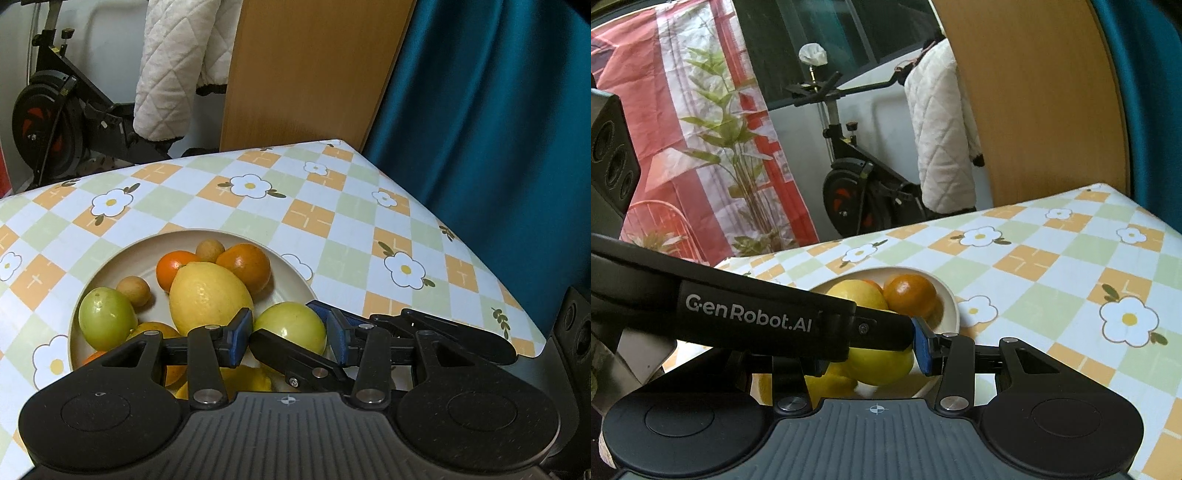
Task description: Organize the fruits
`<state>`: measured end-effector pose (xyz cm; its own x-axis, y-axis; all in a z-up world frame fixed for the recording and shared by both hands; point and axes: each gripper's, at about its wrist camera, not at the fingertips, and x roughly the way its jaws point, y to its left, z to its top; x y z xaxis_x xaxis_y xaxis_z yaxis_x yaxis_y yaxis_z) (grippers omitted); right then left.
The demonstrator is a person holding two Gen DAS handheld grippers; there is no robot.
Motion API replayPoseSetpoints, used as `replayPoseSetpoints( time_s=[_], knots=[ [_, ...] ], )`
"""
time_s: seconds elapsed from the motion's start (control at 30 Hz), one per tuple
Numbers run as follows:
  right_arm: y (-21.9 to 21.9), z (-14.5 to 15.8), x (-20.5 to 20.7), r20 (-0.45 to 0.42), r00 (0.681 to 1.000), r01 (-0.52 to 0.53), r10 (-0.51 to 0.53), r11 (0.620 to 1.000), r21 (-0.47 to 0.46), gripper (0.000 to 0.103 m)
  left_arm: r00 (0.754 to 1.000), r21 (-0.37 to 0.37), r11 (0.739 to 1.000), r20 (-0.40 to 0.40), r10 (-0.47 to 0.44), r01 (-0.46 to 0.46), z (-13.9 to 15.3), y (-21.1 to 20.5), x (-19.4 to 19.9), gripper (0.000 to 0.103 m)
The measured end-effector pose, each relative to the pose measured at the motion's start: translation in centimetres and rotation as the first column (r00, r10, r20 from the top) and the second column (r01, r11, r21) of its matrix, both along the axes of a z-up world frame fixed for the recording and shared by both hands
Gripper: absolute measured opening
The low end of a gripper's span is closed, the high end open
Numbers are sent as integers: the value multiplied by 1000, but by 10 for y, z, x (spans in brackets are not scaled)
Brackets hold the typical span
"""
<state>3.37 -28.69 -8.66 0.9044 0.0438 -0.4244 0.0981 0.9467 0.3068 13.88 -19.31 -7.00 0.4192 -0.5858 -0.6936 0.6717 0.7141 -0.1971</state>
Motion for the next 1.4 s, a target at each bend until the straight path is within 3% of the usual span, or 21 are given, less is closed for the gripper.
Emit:
replayPoseSetpoints(
  time_s=[0.53, 0.6, 0.7, 0.77, 0.83, 0.93, 1.07, 1.2, 1.4],
  knots=[
    [1, -1, 1, -24, 1000, 5, -5, 1000, -6, 44, 1000, 5, 1000, 24, 4, -5, 1, 5, -7, 48],
    [2, 0, 0, -26, 1000, 5, -5, 1000, -11, 49, 999, 5, 1000, 40, 14, -14, 4, 10, -11, 50],
    [5, 4, -2, -26, 1000, 5, -6, 1000, -30, 59, 996, -19, 999, 70, 46, -45, 10, 23, -18, 62],
    [6, 7, -3, -28, 1000, 2, -4, 999, -37, 71, 993, -41, 996, 83, 81, -78, 15, 33, -21, 65],
    [9, 10, -5, -28, 1000, -1, 0, 999, -46, 78, 988, -57, 993, 106, 109, -104, 21, 42, -26, 76],
    [14, 18, -9, -30, 1000, -1, -1, 998, -69, 90, 971, -59, 986, 176, 164, -156, 33, 53, -36, 85],
    [20, 31, -18, -25, 1000, 8, -10, 996, -91, 101, 947, -66, 971, 216, 240, -231, 48, 69, -43, 88],
    [27, 44, -26, -38, 998, 41, -45, 993, -107, 102, 919, -90, 952, 248, 307, -294, 62, 86, -50, 90],
    [38, 60, -24, -149, 983, 86, -107, 986, -141, 102, 848, -73, 912, 345, 403, -404, 84, 108, -64, 94]
  ],
)
